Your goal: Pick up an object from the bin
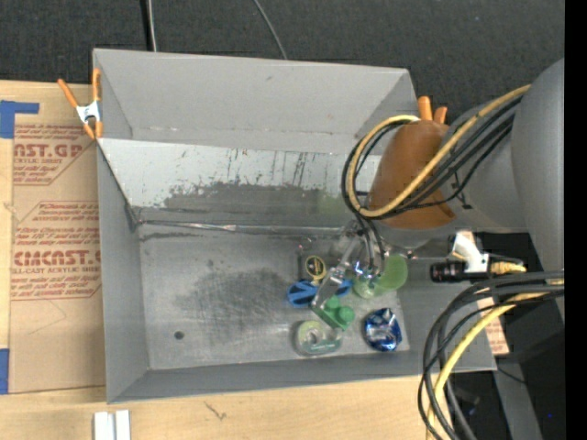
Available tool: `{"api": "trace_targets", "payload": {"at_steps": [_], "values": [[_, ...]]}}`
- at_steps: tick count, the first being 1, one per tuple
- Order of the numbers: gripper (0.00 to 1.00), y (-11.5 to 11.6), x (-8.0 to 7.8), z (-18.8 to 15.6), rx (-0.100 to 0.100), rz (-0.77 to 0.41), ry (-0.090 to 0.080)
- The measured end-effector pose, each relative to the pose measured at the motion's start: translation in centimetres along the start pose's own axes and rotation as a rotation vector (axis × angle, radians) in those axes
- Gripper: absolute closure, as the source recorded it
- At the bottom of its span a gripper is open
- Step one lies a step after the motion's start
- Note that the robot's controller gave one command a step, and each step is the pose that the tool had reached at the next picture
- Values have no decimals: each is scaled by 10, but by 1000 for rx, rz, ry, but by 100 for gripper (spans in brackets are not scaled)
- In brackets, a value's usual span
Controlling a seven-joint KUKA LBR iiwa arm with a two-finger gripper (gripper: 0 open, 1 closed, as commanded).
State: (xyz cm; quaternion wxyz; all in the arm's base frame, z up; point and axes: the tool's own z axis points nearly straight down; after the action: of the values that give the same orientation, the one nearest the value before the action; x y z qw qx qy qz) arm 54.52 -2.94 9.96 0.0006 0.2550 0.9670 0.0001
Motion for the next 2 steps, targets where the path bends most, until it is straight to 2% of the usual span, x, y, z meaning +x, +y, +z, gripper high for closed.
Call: {"api": "trace_targets", "payload": {"at_steps": [1,2], "values": [[0,-13,20,24,-12,234,-13],[0,-11,18,22,-5,231,-5]]}}
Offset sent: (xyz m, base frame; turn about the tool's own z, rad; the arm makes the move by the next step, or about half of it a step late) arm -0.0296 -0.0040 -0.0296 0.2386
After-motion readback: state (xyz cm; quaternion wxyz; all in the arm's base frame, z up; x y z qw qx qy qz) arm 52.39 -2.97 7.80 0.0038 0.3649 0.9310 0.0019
